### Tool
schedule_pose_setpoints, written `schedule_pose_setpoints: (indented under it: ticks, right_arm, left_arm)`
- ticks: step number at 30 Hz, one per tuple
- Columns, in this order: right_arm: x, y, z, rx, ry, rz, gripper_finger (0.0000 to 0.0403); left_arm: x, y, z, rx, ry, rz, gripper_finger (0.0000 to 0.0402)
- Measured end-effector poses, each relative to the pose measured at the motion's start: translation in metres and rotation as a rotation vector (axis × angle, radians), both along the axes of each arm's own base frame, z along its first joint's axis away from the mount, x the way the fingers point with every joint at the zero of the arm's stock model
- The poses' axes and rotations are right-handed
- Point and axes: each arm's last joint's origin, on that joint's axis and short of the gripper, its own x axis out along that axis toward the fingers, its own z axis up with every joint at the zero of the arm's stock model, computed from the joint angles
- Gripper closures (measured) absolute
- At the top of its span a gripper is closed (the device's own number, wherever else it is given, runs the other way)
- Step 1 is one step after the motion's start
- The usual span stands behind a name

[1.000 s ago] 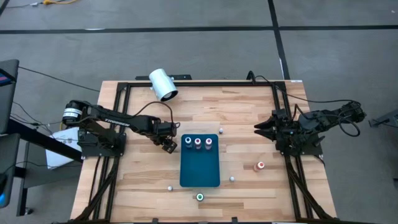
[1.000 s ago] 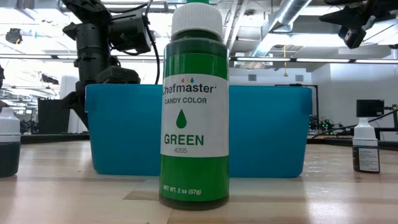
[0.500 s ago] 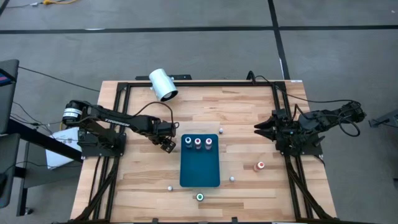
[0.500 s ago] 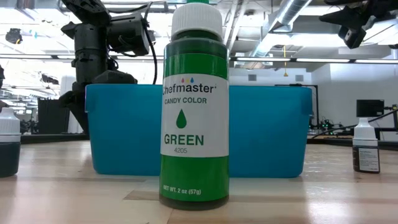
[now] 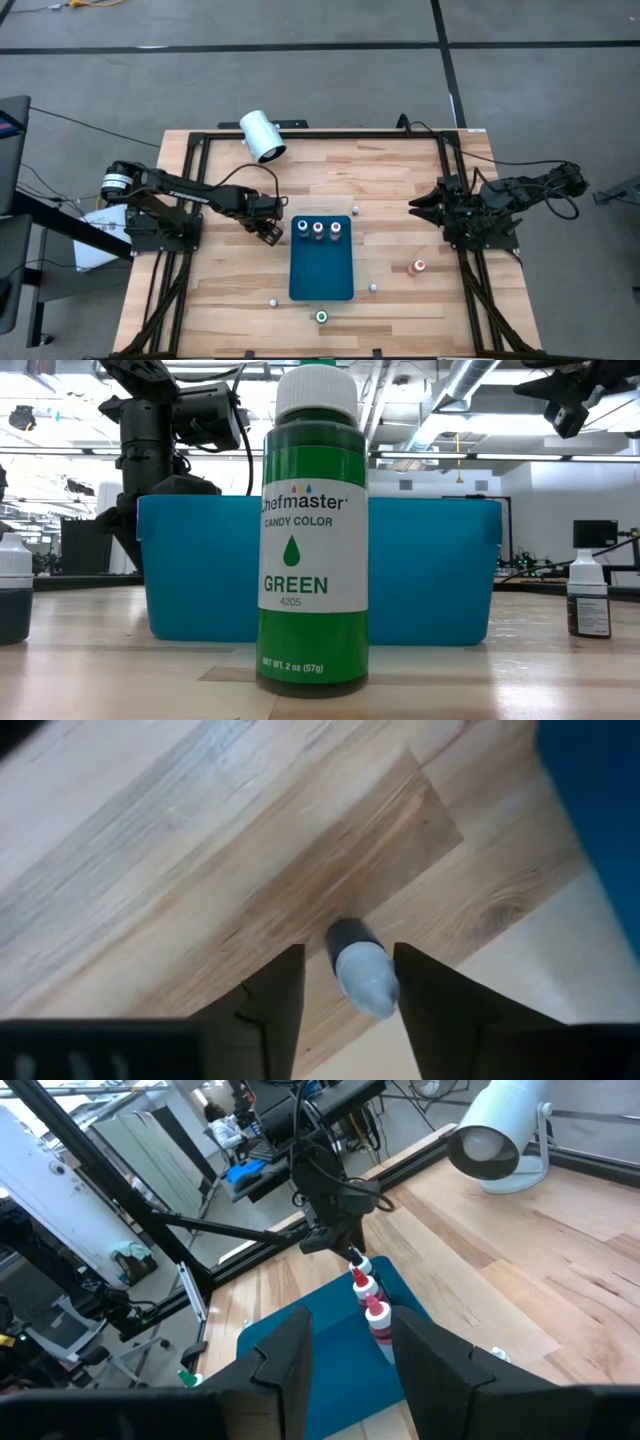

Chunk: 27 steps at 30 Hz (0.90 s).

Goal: Pick & Place food coloring
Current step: Put the small purple food coloring bottle into the blue bin

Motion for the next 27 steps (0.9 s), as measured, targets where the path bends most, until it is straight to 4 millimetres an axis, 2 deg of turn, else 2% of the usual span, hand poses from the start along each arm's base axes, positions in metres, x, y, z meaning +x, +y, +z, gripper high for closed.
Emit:
schedule_pose_setpoints:
  ticks: [10,16,22,27]
  right_arm:
    - [0.0,0.0,0.0,0.0,0.0,0.0,0.0277]
    - [0.0,0.0,0.0,0.0,0.0,0.0,0.0277]
    - [0.0,0.0,0.0,0.0,0.0,0.0,0.0277]
    - [0.0,0.0,0.0,0.0,0.0,0.0,0.0277]
  left_arm:
    - [0.0,0.0,0.0,0.013,-0.001,0.008,0.0331]
    - [0.003,-0.001,0.003,-0.021,-0.01,0.0,0.0341]
    - [0.012,-0.002,0.019,-0.071,-0.035,-0.036,0.0337]
    - [0.021,-0.012,0.045,-0.101,-0.044,-0.106,0.0341]
